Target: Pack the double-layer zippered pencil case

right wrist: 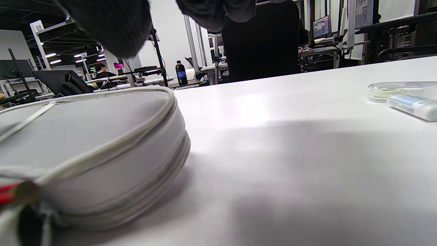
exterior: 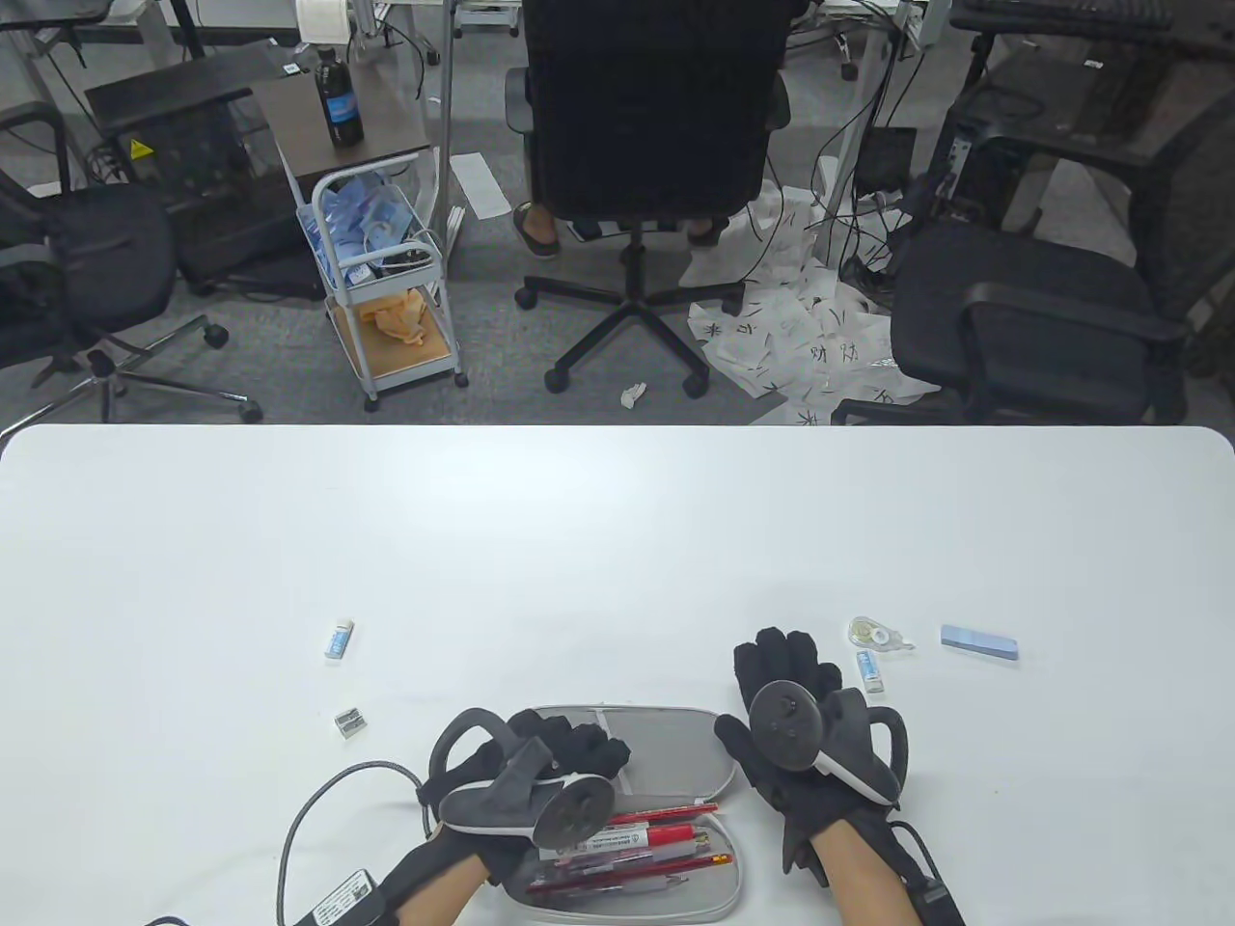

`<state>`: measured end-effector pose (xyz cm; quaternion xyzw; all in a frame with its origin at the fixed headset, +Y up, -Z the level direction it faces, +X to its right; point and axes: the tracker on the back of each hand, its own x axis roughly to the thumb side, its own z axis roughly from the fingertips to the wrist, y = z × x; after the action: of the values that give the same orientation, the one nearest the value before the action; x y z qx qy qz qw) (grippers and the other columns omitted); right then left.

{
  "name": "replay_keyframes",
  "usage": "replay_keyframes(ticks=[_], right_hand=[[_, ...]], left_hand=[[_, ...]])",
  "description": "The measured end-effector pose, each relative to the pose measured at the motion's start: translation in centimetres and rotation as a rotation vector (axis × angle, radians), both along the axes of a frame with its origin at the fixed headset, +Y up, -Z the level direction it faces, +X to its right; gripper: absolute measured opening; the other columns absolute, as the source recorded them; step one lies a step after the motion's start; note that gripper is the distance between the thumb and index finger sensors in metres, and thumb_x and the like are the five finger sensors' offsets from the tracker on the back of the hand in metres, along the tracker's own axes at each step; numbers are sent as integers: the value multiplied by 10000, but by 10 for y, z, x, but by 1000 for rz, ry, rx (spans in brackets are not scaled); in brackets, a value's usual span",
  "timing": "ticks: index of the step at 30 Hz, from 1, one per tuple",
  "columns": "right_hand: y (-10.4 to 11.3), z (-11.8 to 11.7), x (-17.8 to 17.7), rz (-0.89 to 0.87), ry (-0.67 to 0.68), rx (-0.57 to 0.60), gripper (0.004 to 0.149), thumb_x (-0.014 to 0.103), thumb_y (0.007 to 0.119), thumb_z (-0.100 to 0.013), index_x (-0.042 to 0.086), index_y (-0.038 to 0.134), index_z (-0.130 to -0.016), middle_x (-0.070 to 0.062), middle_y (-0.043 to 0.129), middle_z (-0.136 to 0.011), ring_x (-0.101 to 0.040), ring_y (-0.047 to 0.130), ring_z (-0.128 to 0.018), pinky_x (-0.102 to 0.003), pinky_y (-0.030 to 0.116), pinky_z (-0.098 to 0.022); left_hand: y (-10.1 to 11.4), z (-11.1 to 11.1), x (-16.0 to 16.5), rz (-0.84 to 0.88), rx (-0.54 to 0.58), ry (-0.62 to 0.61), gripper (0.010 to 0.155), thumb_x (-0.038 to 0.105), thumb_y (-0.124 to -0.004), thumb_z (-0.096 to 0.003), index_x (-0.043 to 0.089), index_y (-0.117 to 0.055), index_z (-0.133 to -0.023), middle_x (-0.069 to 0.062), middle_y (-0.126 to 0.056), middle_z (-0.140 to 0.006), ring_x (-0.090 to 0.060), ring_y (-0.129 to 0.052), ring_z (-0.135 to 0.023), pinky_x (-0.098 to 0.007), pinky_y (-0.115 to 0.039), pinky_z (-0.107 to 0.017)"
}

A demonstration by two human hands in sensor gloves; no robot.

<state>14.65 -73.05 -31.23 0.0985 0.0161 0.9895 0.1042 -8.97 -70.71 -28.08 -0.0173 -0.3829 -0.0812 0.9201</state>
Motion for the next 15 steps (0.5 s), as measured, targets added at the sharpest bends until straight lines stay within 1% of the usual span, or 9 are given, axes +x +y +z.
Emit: replay_keyframes(ticks=[2, 4, 6, 7, 9, 10, 11, 15], right_hand=[[1, 0, 0, 1, 1, -1, 743, 506, 674, -528, 118, 412, -1104, -185, 301, -1179, -433, 235, -1013, -586, 308, -692], [2, 1, 1, -4, 0, 3, 742, 506, 675, -527, 118, 413, -1104, -185, 301, -1179, -434, 235, -1012, -587, 309, -690], [2, 1, 1, -7, 0, 5, 743, 506, 674, -527, 118, 413, -1104, -183, 302, -1179, -433, 236, -1013, -587, 309, -692], [2, 1, 1, -8, 0, 5, 743, 506, 674, -528, 116, 413, -1105, -185, 301, -1179, -433, 236, -1013, -588, 311, -690], [1, 0, 0, -4, 2, -6, 738, 502, 674, -530, 119, 415, -1104, -185, 300, -1179, -435, 236, -1012, -587, 321, -694], [0, 0, 0, 0, 1, -9, 735, 500, 674, -531, 121, 413, -1104, -185, 298, -1179, -435, 234, -1012, -586, 321, -695], [-1, -1, -1, 5, 0, -13, 735, 501, 674, -531, 122, 413, -1104, -184, 299, -1179, -434, 234, -1012, -587, 320, -693], [-1, 0, -1, 8, 1, -14, 738, 503, 673, -530, 121, 410, -1105, -183, 294, -1179, -433, 231, -1012, -587, 317, -693]], left_hand=[[-9, -12, 9, -70, -57, 9, 550, 307, -859, -528, 274, -710, -1057, -47, -807, -1035, -207, -994, -581, -444, -848, -535], [-18, -20, 14, -154, -106, 22, 591, 332, -868, -516, 312, -677, -1075, -56, -737, -1077, -213, -976, -615, -450, -836, -550], [-23, -28, 15, -197, -146, 62, 578, 326, -818, -531, 342, -650, -1083, -51, -694, -1115, -225, -954, -655, -467, -820, -569], [-23, -31, 13, -182, -160, 69, 579, 330, -816, -526, 362, -645, -1078, -48, -686, -1118, -222, -947, -657, -473, -816, -574], [-25, -42, 10, -147, -277, 107, 583, 330, -816, -527, 373, -630, -1078, -53, -655, -1132, -237, -922, -676, -496, -797, -586], [-27, -45, 9, -128, -298, 117, 562, 325, -815, -523, 360, -655, -1061, -49, -647, -1126, -243, -912, -672, -504, -790, -587], [-31, -47, 9, -120, -306, 109, 529, 317, -805, -523, 345, -689, -1038, -50, -644, -1115, -246, -907, -657, -507, -790, -583], [-40, -45, 14, -128, -240, 69, 419, 256, -735, -529, 312, -725, -944, -60, -650, -1062, -224, -888, -605, -487, -800, -570]])
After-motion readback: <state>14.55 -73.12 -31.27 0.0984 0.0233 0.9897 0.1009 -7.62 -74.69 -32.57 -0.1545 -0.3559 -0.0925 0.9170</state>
